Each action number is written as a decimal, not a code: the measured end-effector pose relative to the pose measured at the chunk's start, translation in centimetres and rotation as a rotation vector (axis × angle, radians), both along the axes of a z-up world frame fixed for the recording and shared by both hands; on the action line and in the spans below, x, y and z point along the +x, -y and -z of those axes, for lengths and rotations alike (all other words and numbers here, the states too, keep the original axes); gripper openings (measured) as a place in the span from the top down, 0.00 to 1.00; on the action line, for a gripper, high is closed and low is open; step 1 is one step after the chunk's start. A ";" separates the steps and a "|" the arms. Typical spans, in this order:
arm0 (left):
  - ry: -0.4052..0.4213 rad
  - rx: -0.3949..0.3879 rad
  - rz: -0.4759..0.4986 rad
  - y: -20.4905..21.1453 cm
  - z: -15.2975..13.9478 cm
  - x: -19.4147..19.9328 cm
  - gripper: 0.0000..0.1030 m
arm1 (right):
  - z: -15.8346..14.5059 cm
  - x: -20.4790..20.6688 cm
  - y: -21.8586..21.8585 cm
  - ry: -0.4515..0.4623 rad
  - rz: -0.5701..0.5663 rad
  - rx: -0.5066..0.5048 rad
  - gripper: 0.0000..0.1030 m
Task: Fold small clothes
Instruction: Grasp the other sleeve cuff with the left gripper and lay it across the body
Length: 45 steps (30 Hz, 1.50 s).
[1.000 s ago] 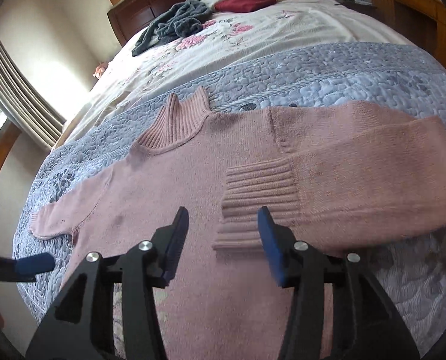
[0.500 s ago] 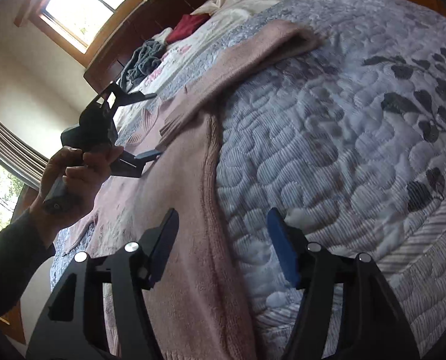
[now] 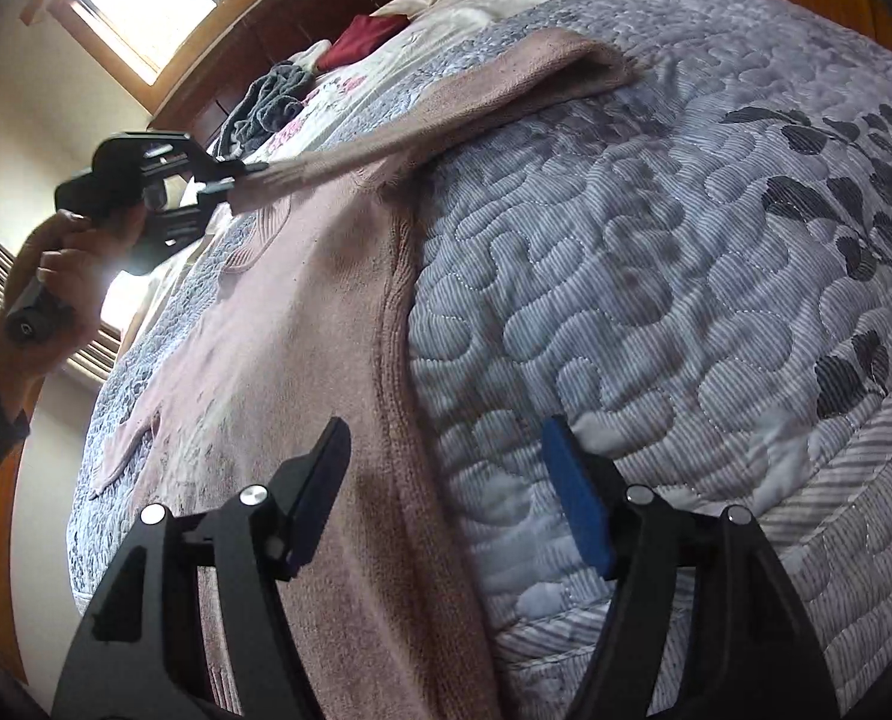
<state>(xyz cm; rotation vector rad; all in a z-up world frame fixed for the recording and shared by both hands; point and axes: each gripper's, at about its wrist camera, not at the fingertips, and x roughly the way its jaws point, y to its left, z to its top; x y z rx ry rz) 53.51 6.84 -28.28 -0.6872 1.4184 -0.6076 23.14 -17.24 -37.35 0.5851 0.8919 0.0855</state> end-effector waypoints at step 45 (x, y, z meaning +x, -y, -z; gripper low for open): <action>-0.028 0.499 -0.331 -31.4 0.5 -1.4 0.79 | 0.2 0.8 -0.6 -0.023 -0.009 -0.057 0.35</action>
